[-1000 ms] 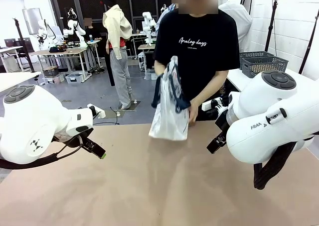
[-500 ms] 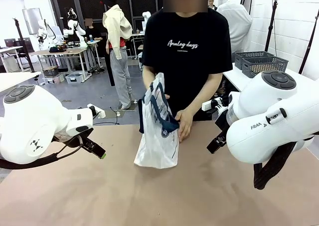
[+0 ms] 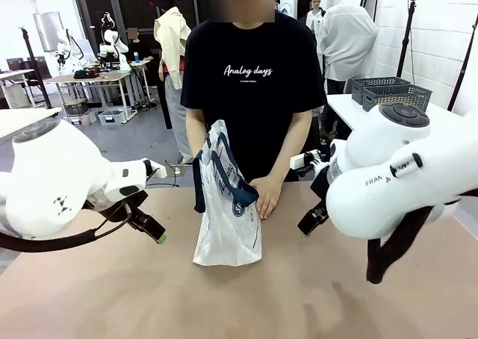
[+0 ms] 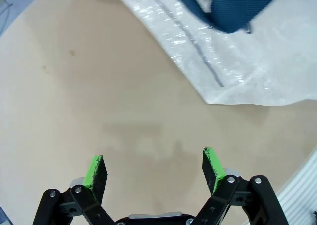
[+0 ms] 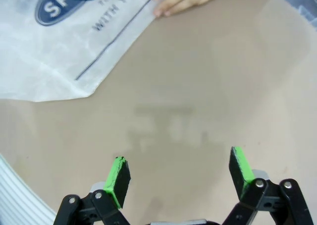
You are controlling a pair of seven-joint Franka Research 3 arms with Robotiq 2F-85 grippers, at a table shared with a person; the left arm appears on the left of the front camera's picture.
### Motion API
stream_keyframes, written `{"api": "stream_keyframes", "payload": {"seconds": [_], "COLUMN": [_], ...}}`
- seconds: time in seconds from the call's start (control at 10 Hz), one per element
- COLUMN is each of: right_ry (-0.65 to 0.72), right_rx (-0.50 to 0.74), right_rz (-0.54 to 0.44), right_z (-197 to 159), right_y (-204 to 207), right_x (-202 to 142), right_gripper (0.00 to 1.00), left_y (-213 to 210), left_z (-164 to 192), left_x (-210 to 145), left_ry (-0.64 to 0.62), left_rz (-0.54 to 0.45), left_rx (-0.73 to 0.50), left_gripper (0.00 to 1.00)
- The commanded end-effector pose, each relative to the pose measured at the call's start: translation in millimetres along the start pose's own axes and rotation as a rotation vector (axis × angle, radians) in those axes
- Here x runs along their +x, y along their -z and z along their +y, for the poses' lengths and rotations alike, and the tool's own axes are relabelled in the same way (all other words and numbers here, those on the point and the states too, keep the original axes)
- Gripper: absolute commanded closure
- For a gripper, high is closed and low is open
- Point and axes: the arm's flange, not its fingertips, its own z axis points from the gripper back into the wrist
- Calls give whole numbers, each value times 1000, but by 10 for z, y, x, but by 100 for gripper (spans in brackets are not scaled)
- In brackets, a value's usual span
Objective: Transfer purchased items from the store into the shopping bag.
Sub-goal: Open the Reusable shopping bag in the center of the table.
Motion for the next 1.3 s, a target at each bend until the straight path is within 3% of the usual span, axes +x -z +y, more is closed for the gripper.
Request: {"api": "stream_keyframes", "payload": {"seconds": [0.0, 0.3, 0.8, 1.0, 1.2], "right_ry": [-12, -20, -62, -55, -54], "right_rx": [80, 127, 206, 129, 164], "right_rz": [18, 47, -1, -59, -12], "right_z": [-133, -160, -559, -571, -511], "right_y": [-191, -519, -1101, -1121, -1236], "right_x": [117, 370, 1010, 1064, 1031], "right_gripper": [0, 0, 0, 0, 0], "left_y": [-293, -694, -1136, -1178, -1187], "left_z": [153, 255, 441, 498, 465], "left_x": [79, 267, 786, 796, 771], "left_ry": [28, 46, -5, 22, 4], "left_rz": [9, -22, -87, -112, -122], "left_rx": [-115, -143, -37, -61, -55], "left_gripper": [0, 0, 0, 0, 0]}}
